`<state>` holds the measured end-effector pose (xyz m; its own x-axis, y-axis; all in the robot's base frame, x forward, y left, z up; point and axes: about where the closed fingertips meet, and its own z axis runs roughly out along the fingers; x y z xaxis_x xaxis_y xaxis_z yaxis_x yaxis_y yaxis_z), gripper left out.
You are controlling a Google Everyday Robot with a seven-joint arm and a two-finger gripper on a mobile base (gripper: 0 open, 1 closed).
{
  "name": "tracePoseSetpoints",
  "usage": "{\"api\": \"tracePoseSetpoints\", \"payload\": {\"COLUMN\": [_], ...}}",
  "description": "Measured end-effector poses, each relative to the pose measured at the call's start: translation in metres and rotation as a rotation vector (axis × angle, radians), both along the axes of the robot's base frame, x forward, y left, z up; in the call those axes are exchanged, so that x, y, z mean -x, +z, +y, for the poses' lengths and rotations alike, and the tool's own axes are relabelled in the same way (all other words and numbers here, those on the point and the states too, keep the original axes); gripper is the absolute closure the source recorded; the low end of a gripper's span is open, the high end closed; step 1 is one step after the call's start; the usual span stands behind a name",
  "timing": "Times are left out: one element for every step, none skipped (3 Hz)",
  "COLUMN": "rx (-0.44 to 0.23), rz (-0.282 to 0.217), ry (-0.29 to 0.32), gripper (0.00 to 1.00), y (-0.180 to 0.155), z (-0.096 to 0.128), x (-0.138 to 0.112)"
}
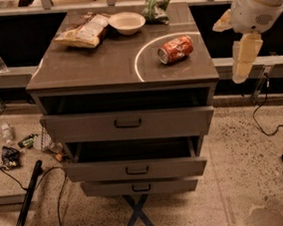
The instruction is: Move coke can near paper bowl
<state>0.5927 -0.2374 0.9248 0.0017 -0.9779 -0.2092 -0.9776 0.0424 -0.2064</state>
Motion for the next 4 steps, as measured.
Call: {"api": "tracePoseSetpoints", "payload": {"rx": [0.000, -0.009, 0.007, 0.026], "rz": [-0.047, -0.111, -0.139, -0.184], "ry": [0.024, 0.011, 0.047, 0.155], "gripper": [0.00, 0.00, 0.00, 0.00], "y": [-0.011, 0.006, 0.004, 0.005], "z": [0.000, -0.003, 0.009, 0.037], "x": [-0.060, -0.076, -0.091, -0.116]}}
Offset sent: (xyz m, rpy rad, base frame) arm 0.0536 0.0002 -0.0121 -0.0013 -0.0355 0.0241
